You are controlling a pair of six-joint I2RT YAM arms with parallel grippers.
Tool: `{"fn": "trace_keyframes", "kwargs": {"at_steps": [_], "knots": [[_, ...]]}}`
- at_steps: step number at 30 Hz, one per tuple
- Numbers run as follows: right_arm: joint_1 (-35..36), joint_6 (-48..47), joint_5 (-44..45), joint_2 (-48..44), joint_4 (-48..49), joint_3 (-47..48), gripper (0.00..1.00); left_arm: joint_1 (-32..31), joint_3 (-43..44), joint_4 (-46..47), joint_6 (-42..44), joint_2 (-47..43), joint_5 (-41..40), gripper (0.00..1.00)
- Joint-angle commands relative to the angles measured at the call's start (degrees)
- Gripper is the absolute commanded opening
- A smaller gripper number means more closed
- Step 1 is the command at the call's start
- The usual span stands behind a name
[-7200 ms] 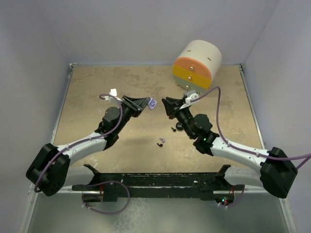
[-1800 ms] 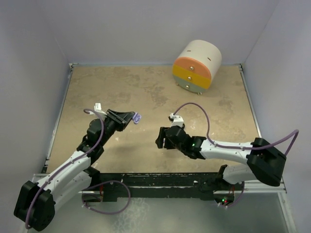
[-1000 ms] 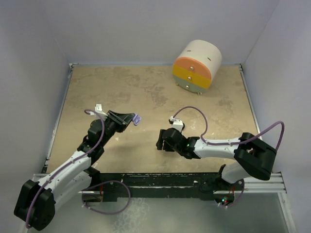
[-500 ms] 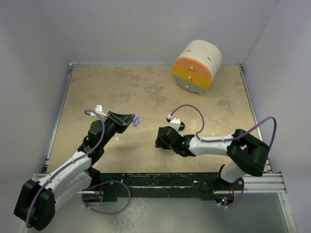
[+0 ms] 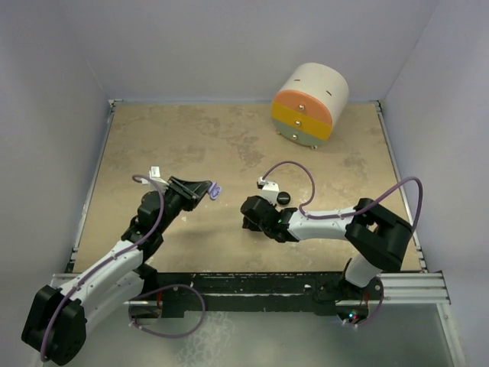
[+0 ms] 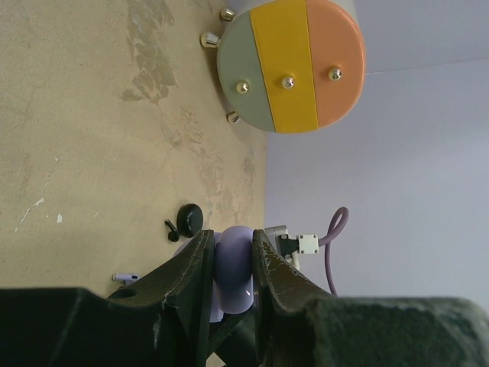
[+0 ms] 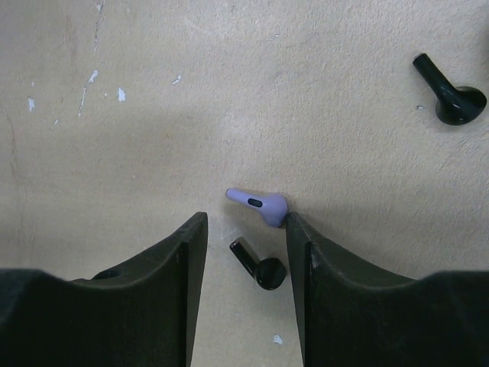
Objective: Insert the wireless bluetooth earbuds into the charging case
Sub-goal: Pick up the earbud from the center of the board.
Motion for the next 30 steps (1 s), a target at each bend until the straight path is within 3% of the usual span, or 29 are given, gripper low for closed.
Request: {"fn": "trace_keyframes", "kwargs": {"at_steps": [1,16,23,30], "knots": [[0.0,0.3,2.0,1.4,-5.2,0.2,0.48,0.1,-0.1,2.7,0.3,-1.1,0.2,0.0],[-0.7,0.0,3.2,2.3,-6.6,3.7,0.49,0.1,-1.1,2.6,0.0,-2.2,-0.2,0.0],[-0.6,0.6,1.8,-2.0,-6.7,1.7,0.64,0.1,-1.5,2.5,0.0,-2.3,-0.4,0.0],[-0.1,0.1,-2.4,-2.8,-1.0,-0.8,0.66,0.1,-1.3,2.7,0.1,-1.9,-0.5,0.0]]}}
